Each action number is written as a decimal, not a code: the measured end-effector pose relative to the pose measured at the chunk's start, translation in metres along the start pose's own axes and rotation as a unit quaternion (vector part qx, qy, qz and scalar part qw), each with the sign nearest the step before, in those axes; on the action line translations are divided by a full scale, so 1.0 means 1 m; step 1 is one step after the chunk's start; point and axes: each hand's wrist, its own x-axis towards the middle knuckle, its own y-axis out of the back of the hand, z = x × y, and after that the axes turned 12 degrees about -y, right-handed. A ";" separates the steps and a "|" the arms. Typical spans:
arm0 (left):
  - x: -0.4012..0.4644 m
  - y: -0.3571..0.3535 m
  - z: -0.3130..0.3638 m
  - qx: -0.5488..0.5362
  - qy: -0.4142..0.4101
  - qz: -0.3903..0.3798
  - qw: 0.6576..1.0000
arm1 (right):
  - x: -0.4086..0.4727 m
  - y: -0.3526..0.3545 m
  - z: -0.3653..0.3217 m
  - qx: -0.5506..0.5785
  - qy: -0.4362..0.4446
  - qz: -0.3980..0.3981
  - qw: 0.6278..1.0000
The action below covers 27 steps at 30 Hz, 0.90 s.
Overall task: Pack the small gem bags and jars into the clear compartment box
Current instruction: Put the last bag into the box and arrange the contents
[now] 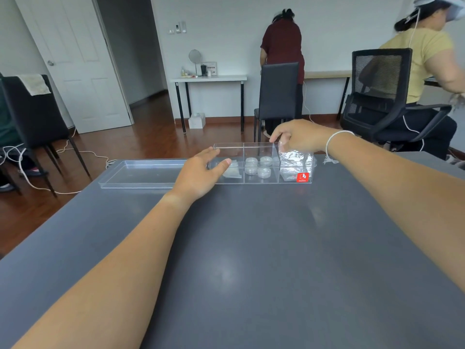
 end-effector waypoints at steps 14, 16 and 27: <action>-0.002 0.001 0.002 -0.003 0.002 -0.002 1.000 | -0.010 -0.008 0.022 0.005 -0.027 0.137 0.990; -0.002 0.002 0.003 -0.001 0.001 -0.002 1.000 | -0.014 -0.011 0.022 0.019 -0.029 0.145 0.989; -0.011 0.030 -0.003 0.012 0.006 0.040 0.999 | -0.048 -0.035 -0.039 0.128 0.086 0.194 0.969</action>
